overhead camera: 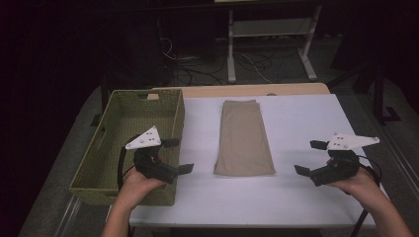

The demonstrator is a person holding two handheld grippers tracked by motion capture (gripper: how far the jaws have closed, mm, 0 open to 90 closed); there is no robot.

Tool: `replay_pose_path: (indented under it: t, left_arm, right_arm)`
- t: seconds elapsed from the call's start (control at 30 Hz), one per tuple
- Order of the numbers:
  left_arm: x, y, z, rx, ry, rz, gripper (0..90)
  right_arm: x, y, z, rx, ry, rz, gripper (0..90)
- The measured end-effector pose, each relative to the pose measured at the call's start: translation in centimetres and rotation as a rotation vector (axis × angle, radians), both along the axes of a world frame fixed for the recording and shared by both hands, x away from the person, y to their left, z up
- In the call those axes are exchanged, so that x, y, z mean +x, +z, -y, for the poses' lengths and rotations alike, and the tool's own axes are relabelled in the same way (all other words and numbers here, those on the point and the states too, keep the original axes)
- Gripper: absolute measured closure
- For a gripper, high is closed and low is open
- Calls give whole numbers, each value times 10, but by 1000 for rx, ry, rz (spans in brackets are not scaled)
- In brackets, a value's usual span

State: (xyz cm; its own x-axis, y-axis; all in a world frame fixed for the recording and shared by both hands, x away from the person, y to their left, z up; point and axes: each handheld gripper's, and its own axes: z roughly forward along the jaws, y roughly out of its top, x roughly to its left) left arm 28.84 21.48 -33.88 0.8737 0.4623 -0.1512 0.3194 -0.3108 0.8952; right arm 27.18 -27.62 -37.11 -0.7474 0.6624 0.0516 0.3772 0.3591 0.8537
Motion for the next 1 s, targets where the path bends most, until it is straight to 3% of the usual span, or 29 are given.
replay_pose_path:
  t: [0.43, 1.0]
  left_arm:
    - [0, 0, 0, -6, 9, 2, 4]
    - [0, -1, -1, -7, 5, 0, 5]
  right_arm:
    - [-1, -5, -1, 5, 18, -16, 0]
    - [7, -10, -21, -6, 79, -49, 0]
